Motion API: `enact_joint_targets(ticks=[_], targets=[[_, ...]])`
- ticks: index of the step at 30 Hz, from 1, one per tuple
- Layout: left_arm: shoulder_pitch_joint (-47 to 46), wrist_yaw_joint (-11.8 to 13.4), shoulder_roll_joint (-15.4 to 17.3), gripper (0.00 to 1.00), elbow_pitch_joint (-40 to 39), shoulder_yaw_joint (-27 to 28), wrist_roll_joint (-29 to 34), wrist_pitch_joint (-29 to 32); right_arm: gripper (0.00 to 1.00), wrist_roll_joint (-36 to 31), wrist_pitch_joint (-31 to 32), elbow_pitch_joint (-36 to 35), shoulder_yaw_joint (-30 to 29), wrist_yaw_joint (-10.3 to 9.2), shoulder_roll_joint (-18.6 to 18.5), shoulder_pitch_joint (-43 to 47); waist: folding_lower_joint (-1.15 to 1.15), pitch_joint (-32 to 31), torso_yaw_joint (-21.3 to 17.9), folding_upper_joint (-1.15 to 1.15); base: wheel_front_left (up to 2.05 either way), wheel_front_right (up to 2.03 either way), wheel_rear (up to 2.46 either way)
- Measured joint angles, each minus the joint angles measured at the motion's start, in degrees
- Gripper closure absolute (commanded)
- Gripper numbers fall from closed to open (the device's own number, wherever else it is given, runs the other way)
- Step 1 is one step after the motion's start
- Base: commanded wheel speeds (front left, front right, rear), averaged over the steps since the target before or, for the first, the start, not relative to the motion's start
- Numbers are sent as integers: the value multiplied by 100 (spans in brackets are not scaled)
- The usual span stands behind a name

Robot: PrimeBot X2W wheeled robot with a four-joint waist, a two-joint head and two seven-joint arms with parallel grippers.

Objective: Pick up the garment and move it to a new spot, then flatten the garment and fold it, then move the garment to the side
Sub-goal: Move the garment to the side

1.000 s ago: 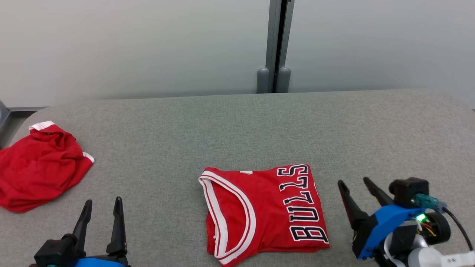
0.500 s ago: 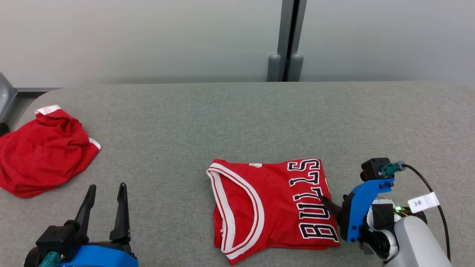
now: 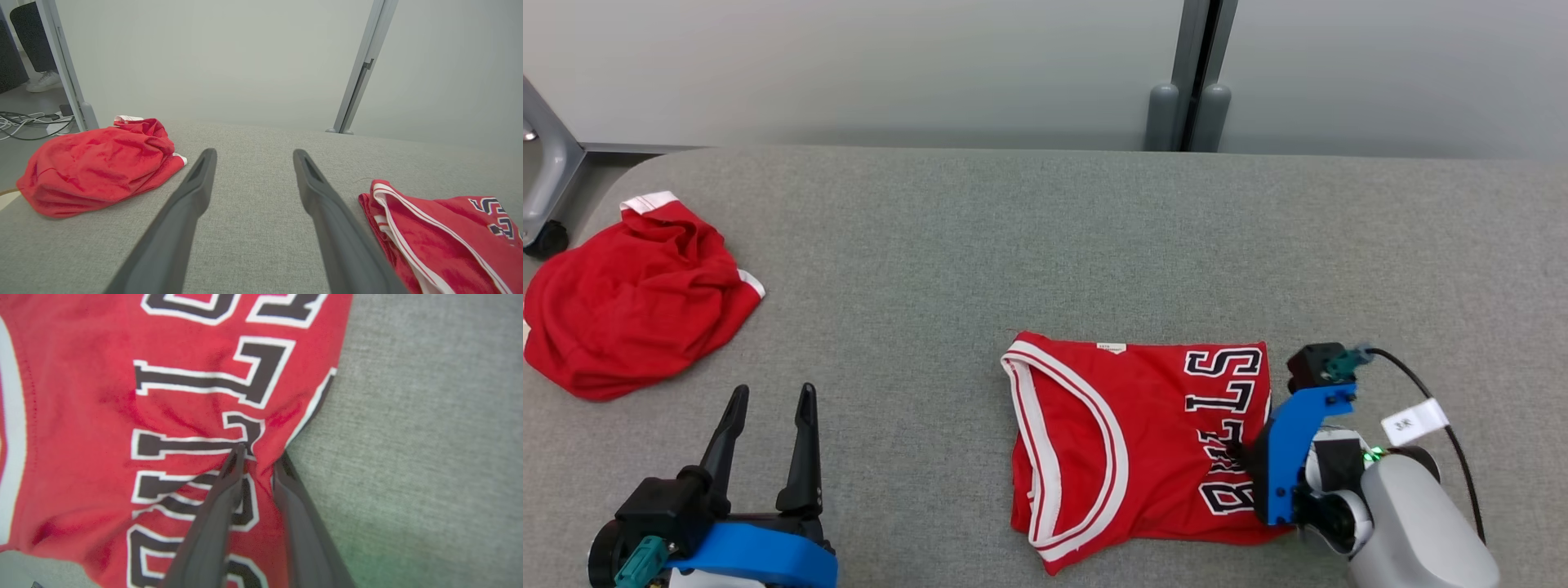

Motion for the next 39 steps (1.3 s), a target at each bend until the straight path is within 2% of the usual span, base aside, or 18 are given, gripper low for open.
enact_joint_targets(ticks=[4, 7, 14, 20, 23, 27, 34, 39], targets=[[-48, 1, -15, 0, 16, 8, 0, -36, 100, -464, 49, -37, 244, 9, 38, -166, 0, 74, -13, 1, 0, 0, 0], [-59, -4, -35, 0, 25, 11, 0, -60, 100, -668, 93, -181, 619, 18, -192, -342, 1, 135, -40, 1, 0, 0, 0], [-298, -82, -112, 0, -35, 0, 42, -137, 100, -762, 45, -822, 1806, 19, -1282, -1447, 1, 460, -117, 1, 0, 0, 0], [-672, -224, -126, 0, -55, 14, 123, -182, 100, -689, -246, -1046, 2277, 18, -2335, -2558, 1, 972, -217, 1, 0, 0, 0], [-937, -339, -140, 0, -157, 33, 200, -205, 100, -682, -508, -1022, 2205, 19, -2772, -3011, 2, 1316, -317, 2, 0, 0, 0], [-1308, -423, -194, 0, -275, 103, 316, -223, 100, -755, -764, -902, 1782, 18, -3272, -3401, 2, 1803, -433, 2, 0, 0, 0], [-1650, -556, -162, 0, -346, 125, 569, -230, 100, -1103, -1109, -739, 782, 19, -3533, -3465, 2, 2438, -653, 2, 0, 0, 0], [-1812, -624, -54, 0, -396, 136, 661, -231, 100, -1424, -1361, -795, 310, 19, -3517, -3370, 2, 2683, -869, 3, 0, 0, 0]])
